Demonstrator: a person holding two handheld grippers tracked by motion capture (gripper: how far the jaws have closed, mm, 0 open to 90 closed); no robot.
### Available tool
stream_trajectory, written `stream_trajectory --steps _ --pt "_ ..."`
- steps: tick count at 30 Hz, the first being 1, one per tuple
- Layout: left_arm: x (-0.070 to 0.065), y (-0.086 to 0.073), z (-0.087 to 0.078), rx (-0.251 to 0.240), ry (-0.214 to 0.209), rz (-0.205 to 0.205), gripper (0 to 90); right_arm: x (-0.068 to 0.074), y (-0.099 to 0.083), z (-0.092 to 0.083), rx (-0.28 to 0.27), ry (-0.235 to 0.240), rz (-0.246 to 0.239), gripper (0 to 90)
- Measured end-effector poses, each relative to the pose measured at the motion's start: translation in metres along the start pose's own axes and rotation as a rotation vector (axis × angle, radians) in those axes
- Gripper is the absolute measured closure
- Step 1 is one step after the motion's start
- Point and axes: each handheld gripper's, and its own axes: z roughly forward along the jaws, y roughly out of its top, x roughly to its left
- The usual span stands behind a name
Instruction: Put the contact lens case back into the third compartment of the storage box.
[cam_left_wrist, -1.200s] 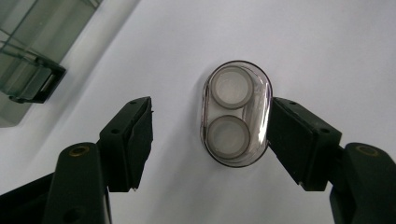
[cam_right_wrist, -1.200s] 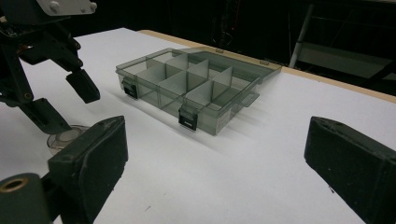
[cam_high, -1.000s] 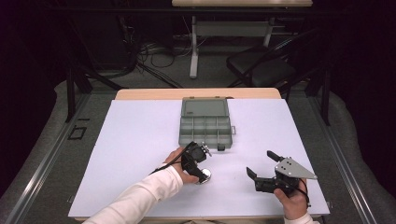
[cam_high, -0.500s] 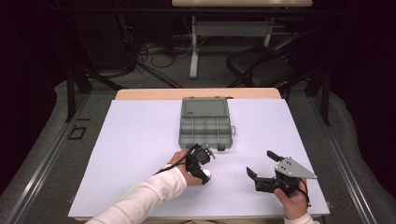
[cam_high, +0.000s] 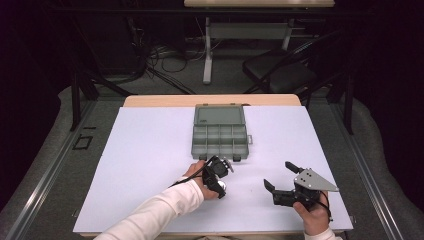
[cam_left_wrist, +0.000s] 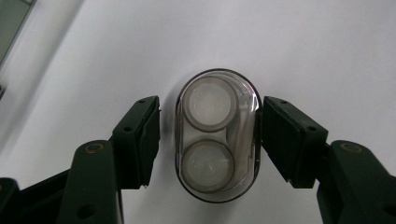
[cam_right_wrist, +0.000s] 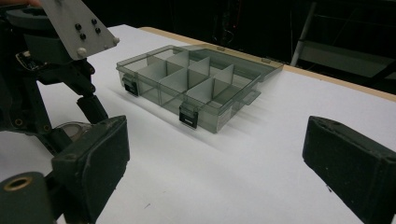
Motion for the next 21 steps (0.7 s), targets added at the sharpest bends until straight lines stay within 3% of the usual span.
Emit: stream_trajectory --steps 21 --pt "-0.0028 0.0014 0.0022 0.014 0.008 0.006 48.7 0.0001 -0.0002 0.0002 0.004 -0.001 -0.006 7.3"
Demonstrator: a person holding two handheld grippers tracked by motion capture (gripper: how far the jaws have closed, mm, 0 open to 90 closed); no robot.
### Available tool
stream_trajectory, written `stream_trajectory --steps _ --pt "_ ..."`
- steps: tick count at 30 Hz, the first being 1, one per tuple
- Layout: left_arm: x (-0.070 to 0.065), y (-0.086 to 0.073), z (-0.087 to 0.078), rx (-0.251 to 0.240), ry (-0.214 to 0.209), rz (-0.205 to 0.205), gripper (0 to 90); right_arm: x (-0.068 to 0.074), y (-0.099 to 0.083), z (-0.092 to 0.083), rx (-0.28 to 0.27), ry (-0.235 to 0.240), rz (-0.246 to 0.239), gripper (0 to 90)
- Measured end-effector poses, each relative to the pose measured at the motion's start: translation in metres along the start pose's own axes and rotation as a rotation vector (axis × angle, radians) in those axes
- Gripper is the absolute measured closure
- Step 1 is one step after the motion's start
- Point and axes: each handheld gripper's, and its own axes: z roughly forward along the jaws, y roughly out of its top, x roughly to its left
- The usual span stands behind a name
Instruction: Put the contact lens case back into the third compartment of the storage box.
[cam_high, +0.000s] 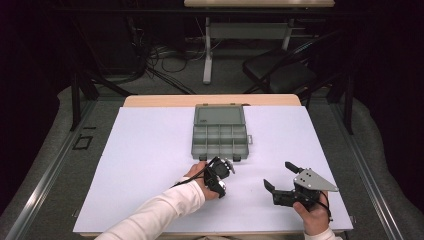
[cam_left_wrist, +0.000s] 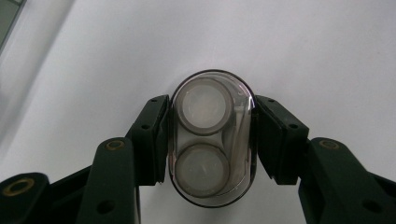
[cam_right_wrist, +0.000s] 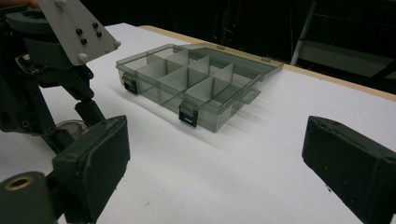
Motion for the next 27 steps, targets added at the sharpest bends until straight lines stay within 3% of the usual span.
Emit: stream_trajectory --steps 15,20,27 --pt "-0.0004 0.0009 -0.0006 0.012 0.001 -0.012 49.0 -0.0005 -0.0001 -0.0001 0.004 0.000 -0.003 7.3" --pt "0.0002 0.0011 -0.0013 0.010 -0.021 -0.035 49.0 -0.0005 -0.0002 0.0000 0.003 -0.001 0.002 7.4" --pt "0.0004 0.0016 -0.0048 0.010 -0.010 -0.052 49.1 -0.0004 -0.0004 0.0000 0.004 -0.001 0.003 7.4"
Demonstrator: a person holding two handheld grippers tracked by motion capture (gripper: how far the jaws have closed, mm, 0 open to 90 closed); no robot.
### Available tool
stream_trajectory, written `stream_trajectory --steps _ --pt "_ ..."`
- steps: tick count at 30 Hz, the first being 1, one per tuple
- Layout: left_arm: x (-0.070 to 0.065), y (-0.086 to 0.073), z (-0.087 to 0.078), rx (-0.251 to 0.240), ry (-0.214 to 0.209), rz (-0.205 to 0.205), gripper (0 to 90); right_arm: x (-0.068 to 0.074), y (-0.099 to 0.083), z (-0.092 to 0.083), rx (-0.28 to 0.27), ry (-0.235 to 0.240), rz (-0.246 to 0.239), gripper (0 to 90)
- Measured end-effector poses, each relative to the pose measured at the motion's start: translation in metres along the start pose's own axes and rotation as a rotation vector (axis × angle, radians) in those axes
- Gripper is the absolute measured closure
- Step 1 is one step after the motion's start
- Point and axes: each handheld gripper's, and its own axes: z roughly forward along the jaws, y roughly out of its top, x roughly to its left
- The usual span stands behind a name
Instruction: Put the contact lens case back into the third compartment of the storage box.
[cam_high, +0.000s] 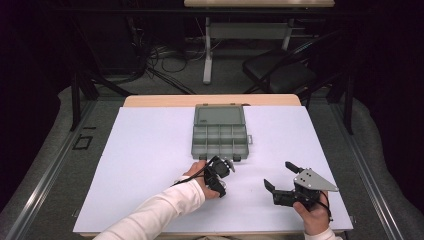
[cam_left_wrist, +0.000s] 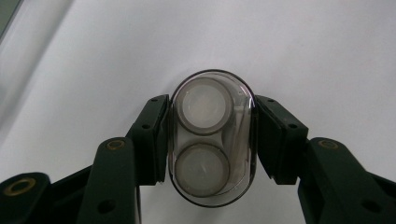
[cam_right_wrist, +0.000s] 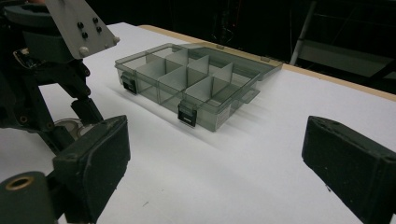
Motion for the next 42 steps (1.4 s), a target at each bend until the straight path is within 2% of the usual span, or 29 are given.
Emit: stream_trajectory --steps 10,21,31,37,42 --pt "0.005 0.000 -0.012 -0.030 0.016 -0.033 49.1 0.000 0.000 0.000 -0.001 0.001 0.003 7.4" --pt "0.016 0.000 -0.024 -0.070 0.022 -0.076 49.1 -0.002 -0.002 0.002 0.006 -0.006 0.007 7.5" --pt "0.028 0.003 -0.032 -0.126 0.023 -0.132 49.1 -0.003 -0.003 0.001 0.007 -0.006 0.013 7.7" --pt "0.033 0.008 -0.040 -0.159 0.025 -0.148 49.1 -0.003 -0.003 0.001 0.008 -0.008 0.016 7.7" --pt "0.038 0.012 -0.046 -0.185 0.045 -0.162 49.1 -0.004 -0.003 0.000 0.010 -0.007 0.018 7.7"
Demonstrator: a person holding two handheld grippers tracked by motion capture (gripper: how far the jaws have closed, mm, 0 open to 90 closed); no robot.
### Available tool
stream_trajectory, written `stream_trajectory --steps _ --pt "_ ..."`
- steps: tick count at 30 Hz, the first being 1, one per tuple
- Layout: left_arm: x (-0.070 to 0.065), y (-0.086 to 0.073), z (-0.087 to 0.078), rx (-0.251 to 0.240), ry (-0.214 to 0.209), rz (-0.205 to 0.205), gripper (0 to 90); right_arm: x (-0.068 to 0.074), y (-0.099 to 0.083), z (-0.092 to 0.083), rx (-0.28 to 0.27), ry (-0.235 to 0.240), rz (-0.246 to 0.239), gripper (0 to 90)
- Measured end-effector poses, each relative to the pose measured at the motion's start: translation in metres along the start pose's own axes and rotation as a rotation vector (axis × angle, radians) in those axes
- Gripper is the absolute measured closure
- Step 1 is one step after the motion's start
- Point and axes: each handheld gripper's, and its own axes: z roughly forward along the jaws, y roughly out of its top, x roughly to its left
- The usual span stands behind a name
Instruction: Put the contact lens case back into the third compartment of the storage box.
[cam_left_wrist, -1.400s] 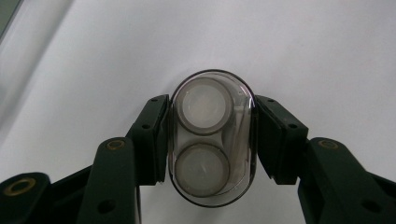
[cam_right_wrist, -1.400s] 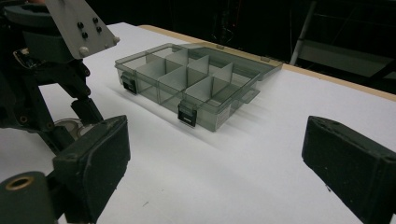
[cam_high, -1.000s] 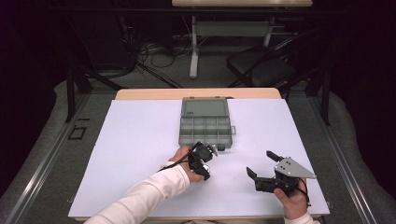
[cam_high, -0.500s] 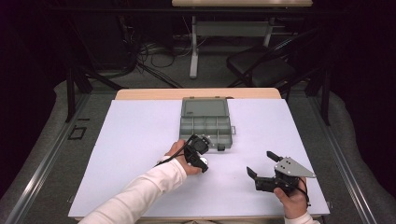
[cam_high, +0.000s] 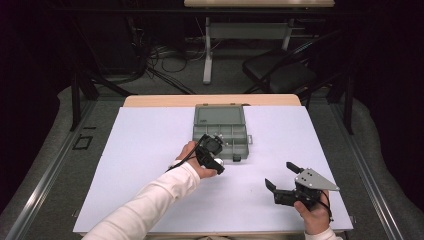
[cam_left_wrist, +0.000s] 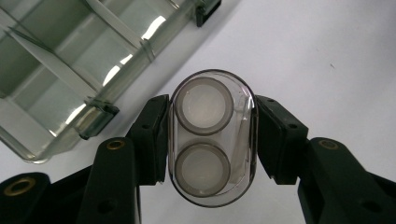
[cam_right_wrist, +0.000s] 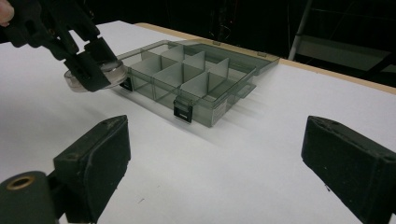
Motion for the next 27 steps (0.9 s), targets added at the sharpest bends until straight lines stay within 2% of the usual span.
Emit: stream_trajectory --steps 15,27 --pt "0.020 0.017 -0.010 -0.078 0.026 -0.070 49.1 0.000 0.000 -0.001 -0.004 -0.002 0.001 7.8" --pt "0.033 0.034 -0.009 -0.110 0.058 -0.115 49.1 0.001 0.000 0.001 -0.002 0.002 -0.004 7.8"
